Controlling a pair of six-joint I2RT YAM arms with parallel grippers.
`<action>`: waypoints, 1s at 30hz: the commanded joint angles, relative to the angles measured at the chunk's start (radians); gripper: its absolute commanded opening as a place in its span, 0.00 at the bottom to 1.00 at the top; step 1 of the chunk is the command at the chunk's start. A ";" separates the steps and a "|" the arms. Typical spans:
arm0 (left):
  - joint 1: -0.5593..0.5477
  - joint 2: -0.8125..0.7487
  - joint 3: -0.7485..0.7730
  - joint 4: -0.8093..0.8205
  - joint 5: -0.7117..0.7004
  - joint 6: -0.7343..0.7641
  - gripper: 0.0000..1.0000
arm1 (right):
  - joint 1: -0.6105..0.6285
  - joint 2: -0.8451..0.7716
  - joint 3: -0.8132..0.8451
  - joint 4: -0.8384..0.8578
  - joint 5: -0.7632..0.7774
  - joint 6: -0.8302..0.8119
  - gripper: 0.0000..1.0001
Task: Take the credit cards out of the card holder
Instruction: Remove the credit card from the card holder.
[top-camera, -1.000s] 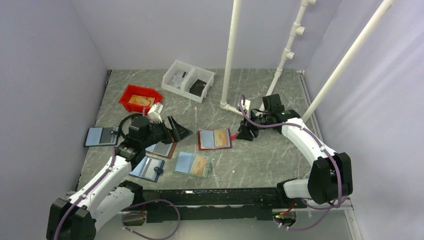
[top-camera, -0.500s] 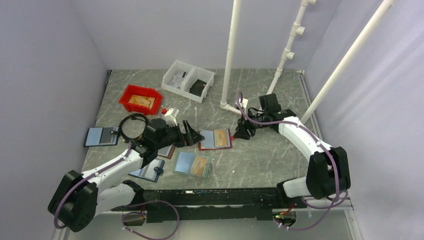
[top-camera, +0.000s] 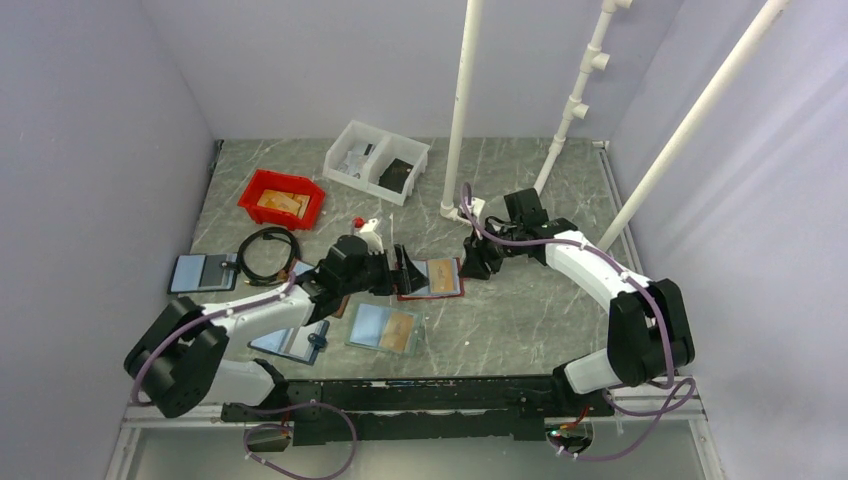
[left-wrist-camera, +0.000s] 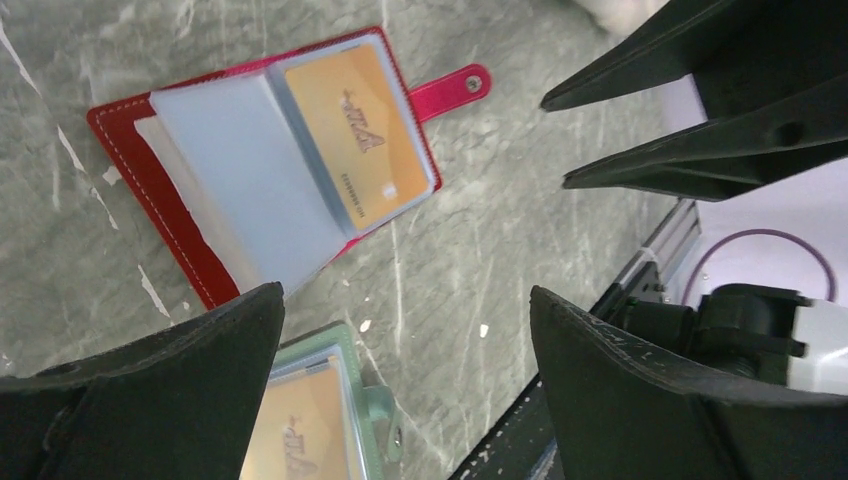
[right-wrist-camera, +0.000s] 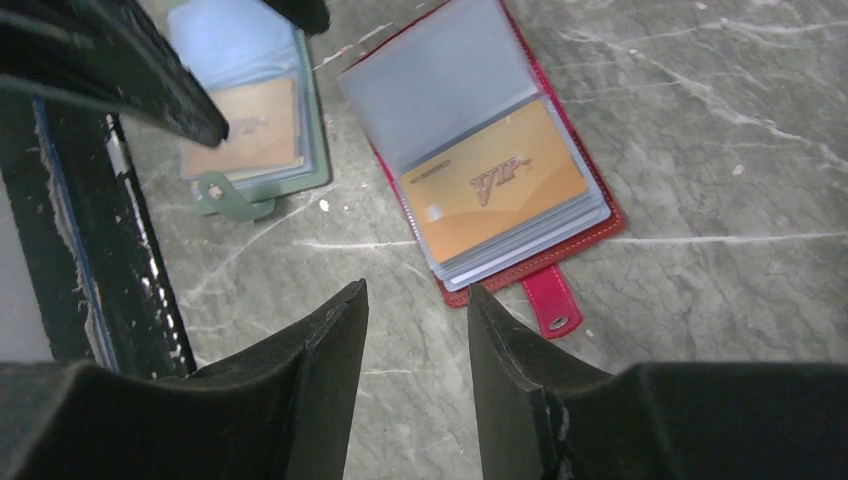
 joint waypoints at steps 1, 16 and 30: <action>-0.037 0.074 0.054 0.057 -0.060 -0.012 0.97 | 0.005 0.019 -0.013 0.122 0.051 0.114 0.43; -0.099 0.327 0.285 -0.122 -0.188 -0.008 0.79 | 0.052 0.151 0.020 0.201 0.262 0.347 0.00; -0.190 0.434 0.435 -0.344 -0.422 -0.074 0.75 | 0.100 0.192 0.019 0.266 0.445 0.463 0.00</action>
